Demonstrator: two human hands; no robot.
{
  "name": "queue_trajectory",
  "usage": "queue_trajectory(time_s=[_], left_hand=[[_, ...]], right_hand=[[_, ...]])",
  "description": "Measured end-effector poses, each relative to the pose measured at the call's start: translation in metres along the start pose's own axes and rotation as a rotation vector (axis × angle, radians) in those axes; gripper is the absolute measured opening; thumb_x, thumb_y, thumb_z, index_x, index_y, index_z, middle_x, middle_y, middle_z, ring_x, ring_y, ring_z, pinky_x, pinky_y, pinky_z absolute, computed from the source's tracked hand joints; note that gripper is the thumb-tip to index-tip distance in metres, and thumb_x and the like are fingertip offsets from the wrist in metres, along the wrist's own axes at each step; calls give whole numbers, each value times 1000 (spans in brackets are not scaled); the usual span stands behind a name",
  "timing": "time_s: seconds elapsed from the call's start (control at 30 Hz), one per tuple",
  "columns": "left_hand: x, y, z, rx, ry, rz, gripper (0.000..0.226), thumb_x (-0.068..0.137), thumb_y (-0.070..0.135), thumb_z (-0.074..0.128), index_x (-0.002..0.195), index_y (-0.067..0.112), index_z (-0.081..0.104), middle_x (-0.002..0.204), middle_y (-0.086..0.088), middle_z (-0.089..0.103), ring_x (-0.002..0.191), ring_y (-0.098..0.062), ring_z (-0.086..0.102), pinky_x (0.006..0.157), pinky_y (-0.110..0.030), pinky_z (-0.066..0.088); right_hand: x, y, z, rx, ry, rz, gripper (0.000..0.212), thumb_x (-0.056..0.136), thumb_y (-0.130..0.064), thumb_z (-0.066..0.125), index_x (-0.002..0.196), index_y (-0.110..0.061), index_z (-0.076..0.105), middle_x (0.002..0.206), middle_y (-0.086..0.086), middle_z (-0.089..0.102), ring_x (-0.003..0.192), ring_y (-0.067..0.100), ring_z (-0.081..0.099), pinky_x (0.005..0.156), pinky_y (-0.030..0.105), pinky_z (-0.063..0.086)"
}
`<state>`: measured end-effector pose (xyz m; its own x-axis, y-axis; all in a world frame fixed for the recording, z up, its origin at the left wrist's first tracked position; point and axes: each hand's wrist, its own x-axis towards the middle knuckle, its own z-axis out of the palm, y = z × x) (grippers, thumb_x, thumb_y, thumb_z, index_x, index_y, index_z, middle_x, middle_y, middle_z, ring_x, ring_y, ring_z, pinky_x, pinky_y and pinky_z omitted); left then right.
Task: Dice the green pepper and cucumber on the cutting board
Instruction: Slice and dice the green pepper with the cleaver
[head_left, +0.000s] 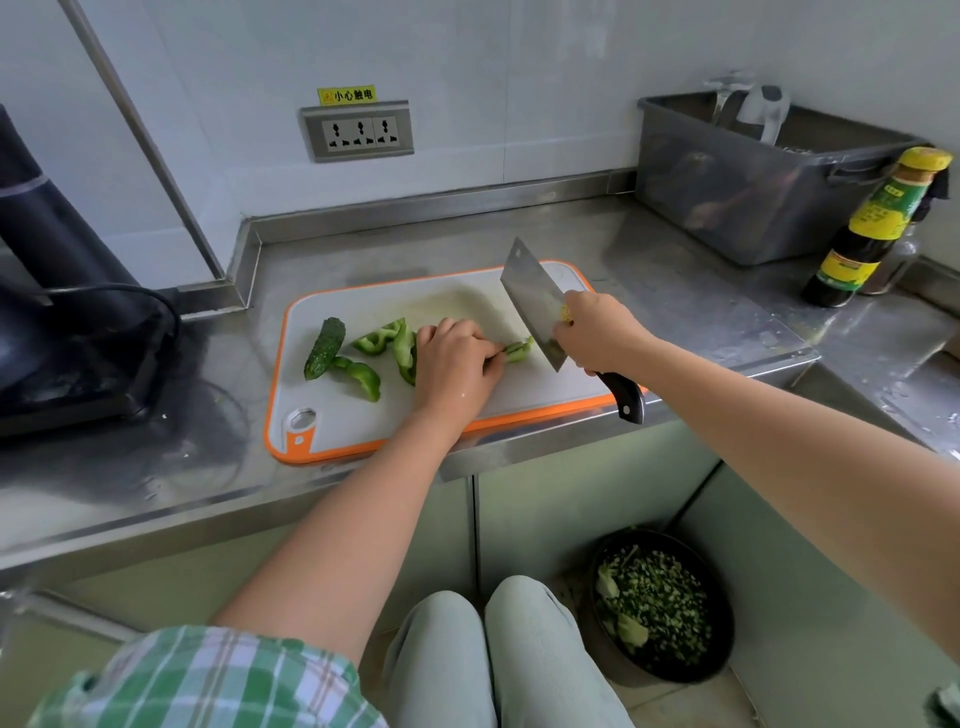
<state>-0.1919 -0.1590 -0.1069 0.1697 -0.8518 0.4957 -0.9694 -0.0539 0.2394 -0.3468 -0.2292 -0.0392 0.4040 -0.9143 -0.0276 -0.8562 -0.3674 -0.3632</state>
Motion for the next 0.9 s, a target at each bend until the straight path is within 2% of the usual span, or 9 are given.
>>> queue_trajectory(time_s=[0.13, 0.23, 0.37, 0.47, 0.53, 0.63, 0.7, 0.8, 0.9], left_hand=[[0, 0, -1, -27, -14, 4, 11, 82, 26, 70, 90, 26, 78, 80, -2, 63, 82, -31, 55, 71, -33, 23], [0, -1, 0, -57, -14, 10, 11, 81, 24, 72, 90, 25, 78, 80, -2, 62, 82, -31, 55, 71, -33, 25], [-1, -2, -1, -73, -12, 4, 11, 80, 24, 73, 90, 25, 78, 80, -1, 61, 83, -30, 54, 71, -30, 20], [-1, -2, -1, -85, -14, 1, 10, 80, 25, 74, 89, 24, 79, 79, -2, 61, 82, -30, 54, 70, -31, 20], [0, -2, -1, -86, -12, 2, 12, 81, 26, 73, 91, 24, 78, 79, -3, 61, 82, -31, 54, 70, -32, 23], [0, -1, 0, -76, -12, -1, 14, 83, 28, 72, 94, 25, 78, 79, -5, 62, 83, -33, 55, 72, -34, 27], [0, -1, 0, -77, -10, -3, 14, 83, 29, 72, 95, 26, 78, 79, -4, 62, 82, -32, 54, 72, -34, 27], [0, -2, -1, -106, -8, 3, 15, 81, 27, 73, 95, 27, 77, 80, -3, 61, 82, -31, 54, 72, -34, 28], [0, -3, -1, -109, -7, 12, 15, 81, 26, 73, 95, 27, 78, 80, -2, 60, 82, -30, 54, 71, -33, 26]], right_hand=[[-4, -5, -10, -59, -57, -47, 9, 88, -6, 39, 79, -9, 39, 65, 11, 54, 42, 24, 53, 45, 27, 42], [-7, -8, -4, -80, -120, -54, 5, 85, -3, 40, 84, -5, 44, 64, 13, 56, 40, 23, 53, 41, 24, 38], [-7, -9, 5, -79, -68, -50, 4, 91, -9, 37, 89, -7, 41, 80, 11, 52, 43, 21, 52, 42, 24, 36], [-4, -7, 5, -48, -3, -44, 6, 92, -10, 36, 90, -6, 39, 85, 13, 52, 46, 23, 52, 48, 28, 42], [-3, -7, 0, -37, 4, -45, 6, 92, -9, 36, 88, -7, 40, 81, 12, 53, 45, 23, 52, 51, 31, 45], [-4, -10, -10, -76, -47, -64, 12, 89, -6, 38, 78, -10, 38, 67, 10, 54, 40, 21, 52, 46, 27, 42], [-6, -13, -12, -120, -96, -68, 8, 86, -3, 39, 79, -8, 41, 63, 12, 57, 39, 21, 52, 43, 25, 40], [-10, -15, -7, -131, -136, -63, 10, 82, -1, 39, 85, -3, 48, 69, 17, 62, 42, 24, 53, 44, 25, 43], [-11, -13, 2, -103, -111, -60, 8, 89, -7, 39, 91, -5, 47, 77, 12, 56, 47, 23, 53, 44, 27, 42]])
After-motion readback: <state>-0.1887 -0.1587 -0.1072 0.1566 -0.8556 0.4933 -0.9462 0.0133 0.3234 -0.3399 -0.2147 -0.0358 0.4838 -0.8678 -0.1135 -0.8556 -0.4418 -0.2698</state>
